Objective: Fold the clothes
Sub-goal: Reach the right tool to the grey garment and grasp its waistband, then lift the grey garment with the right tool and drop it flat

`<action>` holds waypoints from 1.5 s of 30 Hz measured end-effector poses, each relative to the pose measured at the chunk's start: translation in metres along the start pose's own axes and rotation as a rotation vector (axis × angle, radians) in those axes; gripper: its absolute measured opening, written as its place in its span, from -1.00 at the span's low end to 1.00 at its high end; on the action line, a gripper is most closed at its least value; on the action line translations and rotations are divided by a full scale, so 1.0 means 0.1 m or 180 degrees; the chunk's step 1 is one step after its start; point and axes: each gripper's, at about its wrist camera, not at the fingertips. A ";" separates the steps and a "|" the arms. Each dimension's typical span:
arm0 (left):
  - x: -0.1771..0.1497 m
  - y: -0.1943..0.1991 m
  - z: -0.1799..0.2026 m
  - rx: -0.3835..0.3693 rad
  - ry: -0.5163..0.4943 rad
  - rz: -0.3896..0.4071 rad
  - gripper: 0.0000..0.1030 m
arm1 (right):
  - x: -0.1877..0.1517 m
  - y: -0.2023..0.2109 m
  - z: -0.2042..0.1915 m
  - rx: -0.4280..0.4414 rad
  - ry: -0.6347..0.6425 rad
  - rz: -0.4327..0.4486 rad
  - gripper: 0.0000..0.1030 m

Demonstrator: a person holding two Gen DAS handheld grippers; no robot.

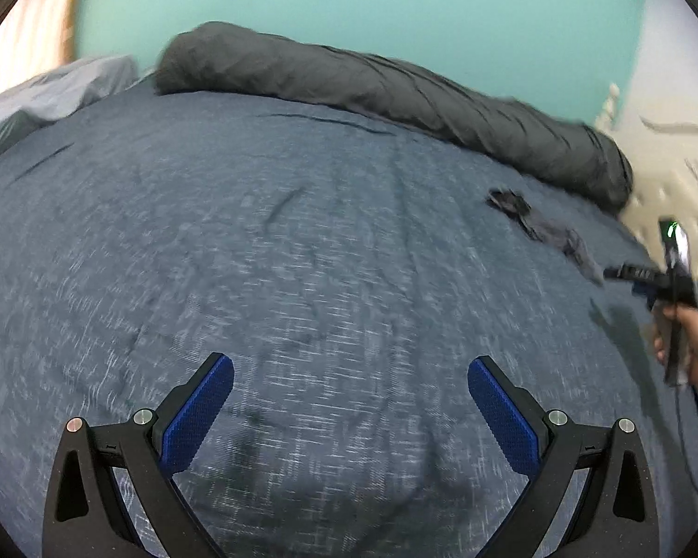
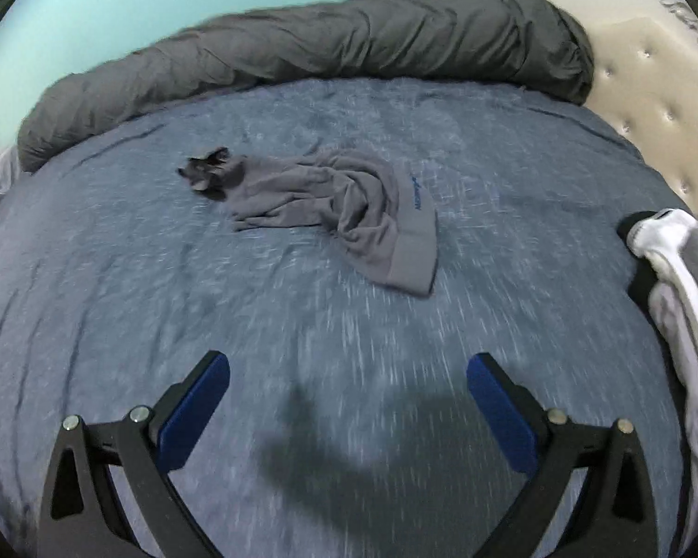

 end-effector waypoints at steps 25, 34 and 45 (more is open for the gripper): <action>-0.18 -0.12 -0.32 -0.0032 0.0094 -0.0125 0.99 | 0.18 0.07 -0.30 0.0116 0.0134 0.0432 -0.88; -0.35 0.12 -0.41 -0.0075 -0.0028 -0.0086 0.99 | -0.48 1.13 -0.97 0.0859 0.0440 0.0487 -0.90; -0.44 0.60 -0.54 -0.0239 -0.0027 0.0114 0.99 | -1.35 2.47 -1.58 0.1473 0.0554 0.0459 -0.91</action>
Point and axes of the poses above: each gripper's, at about its wrist camera, not at the fingertips, and y roughly against the way its jaws point, z to its right, x to its top, and after that the axes turned 12 degrees about -y, right-handed
